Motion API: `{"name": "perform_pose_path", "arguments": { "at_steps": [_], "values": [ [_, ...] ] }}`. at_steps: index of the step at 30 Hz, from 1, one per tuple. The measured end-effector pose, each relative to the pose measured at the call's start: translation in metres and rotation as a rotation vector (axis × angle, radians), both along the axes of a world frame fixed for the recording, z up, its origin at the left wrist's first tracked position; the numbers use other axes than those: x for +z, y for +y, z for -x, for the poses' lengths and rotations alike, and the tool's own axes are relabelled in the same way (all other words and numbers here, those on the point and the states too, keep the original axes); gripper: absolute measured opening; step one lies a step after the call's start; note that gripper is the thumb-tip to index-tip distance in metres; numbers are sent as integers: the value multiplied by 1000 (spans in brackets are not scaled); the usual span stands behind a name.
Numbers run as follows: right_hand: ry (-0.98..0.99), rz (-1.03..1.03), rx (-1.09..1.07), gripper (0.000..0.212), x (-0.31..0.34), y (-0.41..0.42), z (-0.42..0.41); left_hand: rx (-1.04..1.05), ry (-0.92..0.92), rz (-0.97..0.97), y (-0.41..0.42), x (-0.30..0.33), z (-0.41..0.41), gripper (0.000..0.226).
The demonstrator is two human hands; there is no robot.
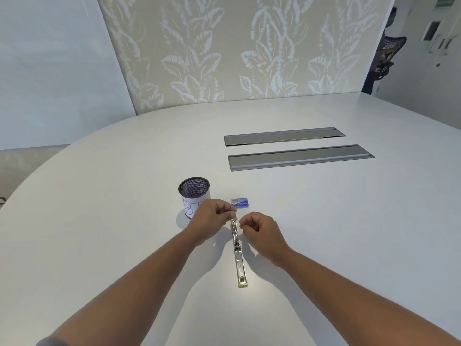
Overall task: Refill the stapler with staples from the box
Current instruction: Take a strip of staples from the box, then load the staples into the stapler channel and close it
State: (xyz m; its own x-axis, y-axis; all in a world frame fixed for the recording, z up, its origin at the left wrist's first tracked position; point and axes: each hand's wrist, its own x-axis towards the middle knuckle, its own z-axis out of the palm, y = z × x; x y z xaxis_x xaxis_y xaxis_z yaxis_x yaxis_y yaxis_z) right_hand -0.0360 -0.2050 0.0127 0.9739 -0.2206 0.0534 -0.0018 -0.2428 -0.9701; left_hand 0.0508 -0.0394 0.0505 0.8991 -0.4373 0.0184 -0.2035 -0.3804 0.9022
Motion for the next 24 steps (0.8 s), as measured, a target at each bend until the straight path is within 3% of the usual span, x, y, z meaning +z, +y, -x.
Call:
{"name": "perform_pose_path", "arguments": {
  "at_steps": [8, 12, 24],
  "values": [
    [-138, 201, 31, 8, -11, 10, 14, -33, -62, -222, -2, 3, -1, 8],
    [-156, 277, 50, 19, -12, 11, 15, -55, -98, -295, -3, 2, 0, 14],
    [-112, 287, 75, 25, -6, 12, 20, -119, -104, -384, -7, 1, 2, 4]
  ]
}}
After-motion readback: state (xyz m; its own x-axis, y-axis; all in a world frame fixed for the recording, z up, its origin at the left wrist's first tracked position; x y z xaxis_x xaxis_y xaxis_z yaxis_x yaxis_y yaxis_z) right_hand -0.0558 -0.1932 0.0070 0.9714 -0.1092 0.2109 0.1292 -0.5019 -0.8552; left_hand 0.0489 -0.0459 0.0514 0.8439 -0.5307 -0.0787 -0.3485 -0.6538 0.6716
